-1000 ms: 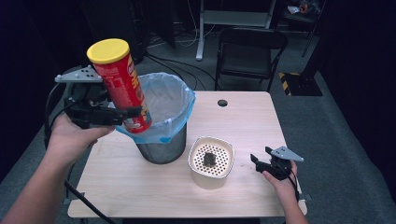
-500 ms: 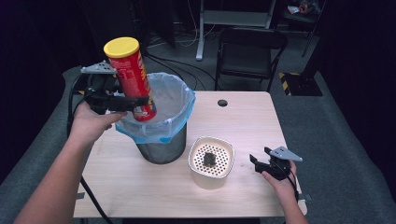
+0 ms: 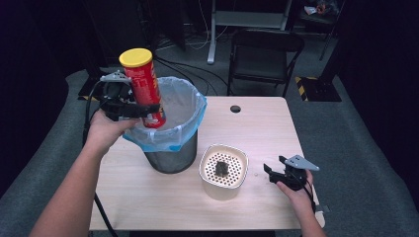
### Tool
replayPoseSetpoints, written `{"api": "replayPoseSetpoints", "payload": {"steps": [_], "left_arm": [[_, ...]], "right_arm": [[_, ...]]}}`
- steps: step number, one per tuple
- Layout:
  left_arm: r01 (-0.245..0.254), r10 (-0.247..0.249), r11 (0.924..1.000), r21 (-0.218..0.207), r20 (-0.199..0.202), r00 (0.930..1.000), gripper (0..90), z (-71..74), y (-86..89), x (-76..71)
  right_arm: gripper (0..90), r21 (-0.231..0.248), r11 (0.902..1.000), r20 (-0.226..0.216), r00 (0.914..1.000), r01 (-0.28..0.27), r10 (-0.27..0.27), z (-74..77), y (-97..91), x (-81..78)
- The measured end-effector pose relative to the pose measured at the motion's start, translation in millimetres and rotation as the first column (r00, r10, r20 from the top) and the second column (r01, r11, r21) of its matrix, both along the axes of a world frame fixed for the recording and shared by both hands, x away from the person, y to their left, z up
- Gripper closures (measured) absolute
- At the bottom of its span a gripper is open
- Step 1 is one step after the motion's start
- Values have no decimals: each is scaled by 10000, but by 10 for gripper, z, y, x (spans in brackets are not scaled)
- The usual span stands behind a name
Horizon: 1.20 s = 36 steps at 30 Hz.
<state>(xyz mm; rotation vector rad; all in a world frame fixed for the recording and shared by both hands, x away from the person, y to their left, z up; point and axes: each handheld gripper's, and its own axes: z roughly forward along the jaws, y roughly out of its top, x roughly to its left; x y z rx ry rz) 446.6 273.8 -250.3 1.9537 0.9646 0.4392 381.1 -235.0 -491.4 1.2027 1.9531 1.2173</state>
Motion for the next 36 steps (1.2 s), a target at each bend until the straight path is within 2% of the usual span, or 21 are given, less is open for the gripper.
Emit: {"api": "replayPoseSetpoints", "payload": {"steps": [4,6,9,11,12,13,16,18,25,27,30,36], "left_arm": [[-204,203,9998,-36,-278,9994,234,-54,9,35],[-297,293,9995,-57,-589,9978,233,-82,5,50],[-157,182,9994,319,-808,9966,232,-109,-3,64],[-390,405,9990,208,-730,9965,219,-129,-17,57],[-672,671,9977,5,-595,9960,181,-117,15,49],[-672,671,9977,5,-595,9960,142,-117,15,49],[-1051,1038,9942,-247,-494,9934,121,-84,77,18],[-1013,999,9942,-359,-392,9942,128,-65,115,-11],[-472,469,9988,-82,-363,9982,167,-38,147,-155],[-304,307,9995,110,-250,9992,175,-33,134,-210],[-35,38,9999,155,-169,9998,185,-10,135,-302],[379,-379,9990,-227,3,9993,232,44,198,-580]], "right_arm": [[264,-1,10000,-29,10000,-28,28,-3,3,1],[264,-25,10000,-23,10000,-38,38,-2,4,1],[264,-20,10000,-31,10000,-33,33,-2,8,0],[264,-9,10000,-21,10000,-53,53,-2,6,0],[264,-9,10000,15,10000,-66,66,-1,4,2],[264,-9,10000,15,10000,-66,66,-1,4,2],[264,18,10000,16,10000,-61,61,1,1,-1],[264,11,10000,23,10000,-86,86,1,2,-1],[264,18,10000,20,10000,-56,56,9,11,-9],[264,10,10000,21,10000,-53,53,9,8,-8],[264,13,10000,41,10000,-27,27,10,6,-9],[264,33,10000,13,10000,9,-9,11,2,-10]]}}
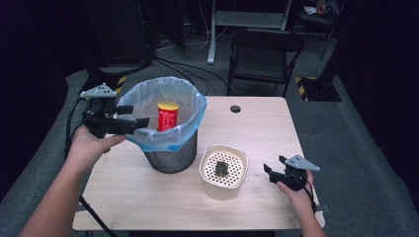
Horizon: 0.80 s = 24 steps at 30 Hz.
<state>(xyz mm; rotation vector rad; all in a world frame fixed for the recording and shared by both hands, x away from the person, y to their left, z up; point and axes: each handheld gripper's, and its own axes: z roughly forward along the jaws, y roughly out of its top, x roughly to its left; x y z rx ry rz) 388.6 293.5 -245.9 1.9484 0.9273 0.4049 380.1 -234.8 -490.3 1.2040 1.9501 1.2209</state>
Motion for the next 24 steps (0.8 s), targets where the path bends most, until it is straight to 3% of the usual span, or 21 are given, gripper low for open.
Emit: {"api": "replayPoseSetpoints", "payload": {"steps": [6,8,14,24], "left_arm": [[390,-390,9992,2,44,9992,279,-16,66,-266],[441,-441,9990,-1,16,9990,287,-22,72,-283],[739,-739,9973,12,-33,9973,294,-171,109,-461],[996,-993,9949,141,-166,9949,311,-501,134,-589]], "right_arm": [[263,14,10000,3,10000,-19,19,0,6,-1],[264,-10,10000,35,10000,-16,16,2,5,-3],[264,3,10000,6,10000,-4,4,-1,4,-1],[264,10,10000,9,10000,-8,8,-1,5,-3]]}}
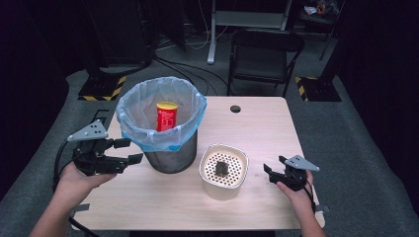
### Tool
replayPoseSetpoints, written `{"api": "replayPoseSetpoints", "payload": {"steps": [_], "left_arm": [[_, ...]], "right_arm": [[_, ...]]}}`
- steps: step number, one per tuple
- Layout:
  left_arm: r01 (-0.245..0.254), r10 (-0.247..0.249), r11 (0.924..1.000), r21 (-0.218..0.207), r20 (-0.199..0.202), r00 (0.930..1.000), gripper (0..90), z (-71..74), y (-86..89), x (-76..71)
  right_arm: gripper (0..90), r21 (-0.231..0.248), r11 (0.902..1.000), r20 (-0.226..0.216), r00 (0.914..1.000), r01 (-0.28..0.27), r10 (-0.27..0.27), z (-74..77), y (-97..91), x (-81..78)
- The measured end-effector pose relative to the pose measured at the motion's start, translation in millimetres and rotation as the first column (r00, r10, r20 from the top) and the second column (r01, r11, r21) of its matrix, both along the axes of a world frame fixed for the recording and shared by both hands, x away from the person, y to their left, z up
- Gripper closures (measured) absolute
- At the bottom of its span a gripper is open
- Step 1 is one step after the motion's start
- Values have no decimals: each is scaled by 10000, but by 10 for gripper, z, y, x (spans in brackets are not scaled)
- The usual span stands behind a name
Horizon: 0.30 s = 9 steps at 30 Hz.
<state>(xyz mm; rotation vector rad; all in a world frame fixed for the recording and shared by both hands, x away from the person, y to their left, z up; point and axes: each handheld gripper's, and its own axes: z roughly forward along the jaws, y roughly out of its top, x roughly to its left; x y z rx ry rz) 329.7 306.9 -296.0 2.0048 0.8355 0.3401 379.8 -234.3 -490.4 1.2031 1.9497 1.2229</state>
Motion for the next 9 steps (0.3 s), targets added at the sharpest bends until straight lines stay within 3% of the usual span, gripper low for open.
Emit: {"api": "replayPoseSetpoints", "payload": {"steps": [9], "left_arm": [[109,-114,9996,-272,-176,9998,339,-419,85,-69]], "right_arm": [[264,-48,10000,-5,10000,38,-38,-5,-4,-1]]}}
